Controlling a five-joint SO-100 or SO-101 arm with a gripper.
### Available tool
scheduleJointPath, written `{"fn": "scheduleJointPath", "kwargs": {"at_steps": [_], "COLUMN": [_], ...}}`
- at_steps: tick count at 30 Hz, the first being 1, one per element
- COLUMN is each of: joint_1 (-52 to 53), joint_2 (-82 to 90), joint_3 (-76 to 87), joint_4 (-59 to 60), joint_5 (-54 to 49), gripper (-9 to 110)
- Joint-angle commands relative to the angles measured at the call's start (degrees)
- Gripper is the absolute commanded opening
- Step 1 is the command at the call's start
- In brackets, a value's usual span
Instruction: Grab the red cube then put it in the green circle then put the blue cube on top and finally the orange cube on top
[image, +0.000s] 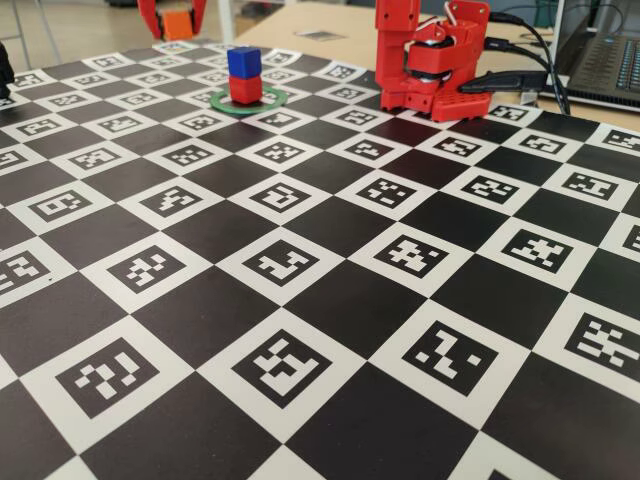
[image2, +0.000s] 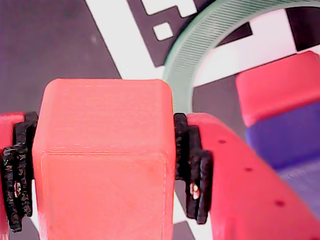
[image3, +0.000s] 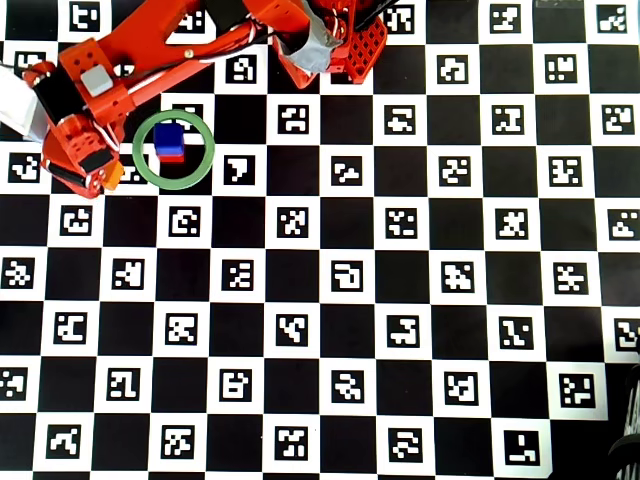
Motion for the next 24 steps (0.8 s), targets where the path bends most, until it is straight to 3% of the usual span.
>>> {"fn": "scheduleJointPath", "kwargs": {"at_steps": [1,24], "joint_1": [1.32,0.18], "joint_2": [10.02,30.76], "joint_3": [-6.15,9.84], "joint_4": [2.90,11.69], "joint_5": [-2.99,-18.37], "gripper": [3,2]}}
